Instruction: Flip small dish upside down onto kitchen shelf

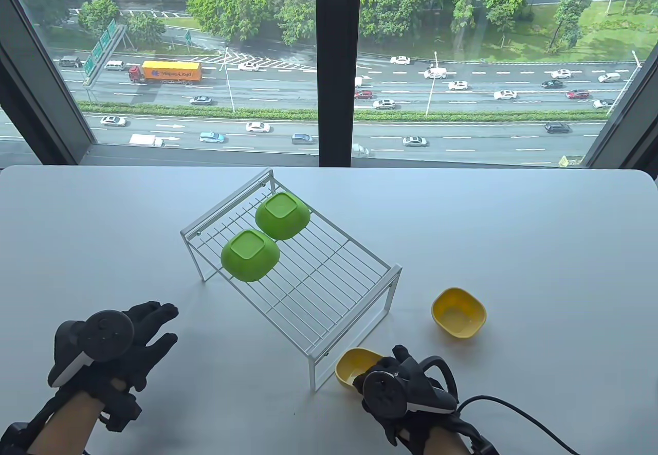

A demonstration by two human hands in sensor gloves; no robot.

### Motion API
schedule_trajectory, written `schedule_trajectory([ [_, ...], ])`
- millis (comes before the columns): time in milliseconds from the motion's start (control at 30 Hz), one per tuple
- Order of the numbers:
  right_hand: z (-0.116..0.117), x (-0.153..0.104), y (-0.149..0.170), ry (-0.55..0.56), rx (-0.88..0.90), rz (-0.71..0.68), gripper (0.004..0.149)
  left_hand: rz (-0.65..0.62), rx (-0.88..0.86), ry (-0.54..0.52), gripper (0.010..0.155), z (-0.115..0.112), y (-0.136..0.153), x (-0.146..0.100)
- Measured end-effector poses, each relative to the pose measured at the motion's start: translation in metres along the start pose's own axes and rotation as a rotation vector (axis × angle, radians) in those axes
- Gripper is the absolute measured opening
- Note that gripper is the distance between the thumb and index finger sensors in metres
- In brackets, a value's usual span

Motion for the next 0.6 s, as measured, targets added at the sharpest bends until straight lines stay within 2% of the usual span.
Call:
schedule_trajectory([
  [267,-0.018,-0.007,0.003,0.065,0.051,0.016,0.049,0.021,0.041,0.005,0.066,-0.002,0.004,0.001],
  [400,-0.027,-0.012,0.006,0.1,0.135,0.029,0.05,0.019,-0.033,0.008,0.066,-0.002,0.009,0.003],
  [600,-0.04,-0.018,0.012,0.166,0.202,0.05,0.051,0.014,-0.052,0.0,0.066,0.0,0.012,0.003],
])
Point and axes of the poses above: the tracker on the back of each hand, its own y axis roughly to the little-finger side, its own x axis roughly from the wrist to the fingertips, z = x × y, the point moved 4 cm from there along x, roughly from the wrist to the fingertips, and after that the axes turned 12 degrees about y, right-handed, at the moved point
